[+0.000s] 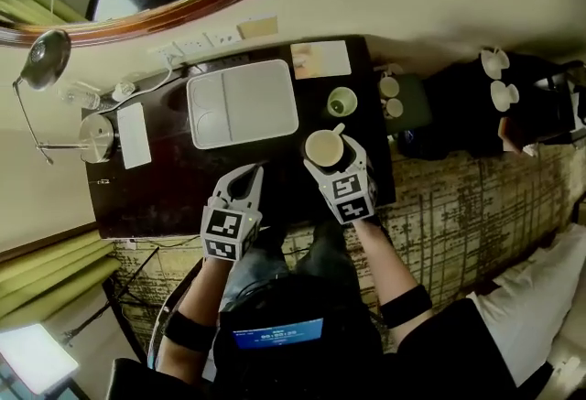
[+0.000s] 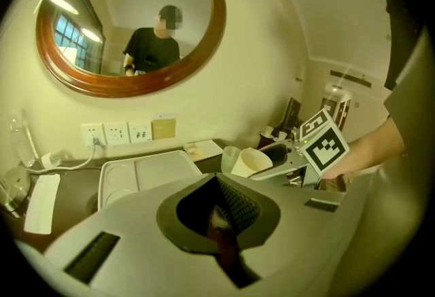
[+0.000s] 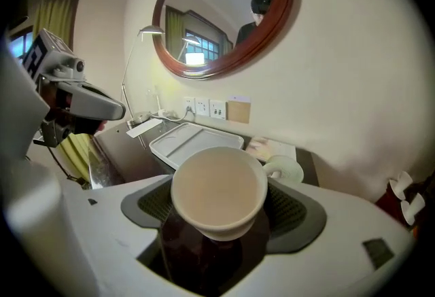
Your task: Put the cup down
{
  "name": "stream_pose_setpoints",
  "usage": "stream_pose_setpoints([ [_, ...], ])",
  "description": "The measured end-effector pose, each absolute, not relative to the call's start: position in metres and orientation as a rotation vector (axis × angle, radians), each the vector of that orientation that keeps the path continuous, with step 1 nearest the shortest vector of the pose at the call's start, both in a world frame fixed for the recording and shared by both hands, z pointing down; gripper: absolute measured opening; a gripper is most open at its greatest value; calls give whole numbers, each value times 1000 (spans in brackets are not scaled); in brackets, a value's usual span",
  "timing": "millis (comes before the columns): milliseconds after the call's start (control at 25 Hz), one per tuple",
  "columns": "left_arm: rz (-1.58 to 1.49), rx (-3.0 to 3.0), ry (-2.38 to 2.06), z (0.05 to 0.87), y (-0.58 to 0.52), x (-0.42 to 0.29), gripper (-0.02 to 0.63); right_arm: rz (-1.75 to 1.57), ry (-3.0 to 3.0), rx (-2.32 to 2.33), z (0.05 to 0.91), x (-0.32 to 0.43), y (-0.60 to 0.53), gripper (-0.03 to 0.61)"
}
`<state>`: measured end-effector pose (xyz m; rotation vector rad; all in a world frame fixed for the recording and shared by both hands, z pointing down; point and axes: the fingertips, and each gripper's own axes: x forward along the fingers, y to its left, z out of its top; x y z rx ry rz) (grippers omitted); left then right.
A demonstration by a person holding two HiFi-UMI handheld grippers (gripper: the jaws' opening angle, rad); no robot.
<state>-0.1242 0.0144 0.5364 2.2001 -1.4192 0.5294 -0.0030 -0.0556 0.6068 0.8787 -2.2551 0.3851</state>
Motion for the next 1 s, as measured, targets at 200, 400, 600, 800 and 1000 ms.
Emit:
stream_pose_setpoints([
  [200, 514, 2151, -1478, 537, 17, -143, 1, 269, -2342, 695, 588, -61, -72, 419],
  [400, 492, 2102, -1555, 536, 14, -166, 1, 112, -2431, 458, 568, -138, -91, 419],
  [600, 463, 2039, -1636, 541, 2, -192, 1, 38, -2458, 285, 571, -206, -110, 420],
  [800, 442, 1990, -1684, 554, -16, -219, 1, 27, -2466, 174, 588, -262, -127, 420],
  [1000, 424, 1953, -1709, 570, -33, -237, 1, 30, -2470, 122, 611, -304, -143, 420],
])
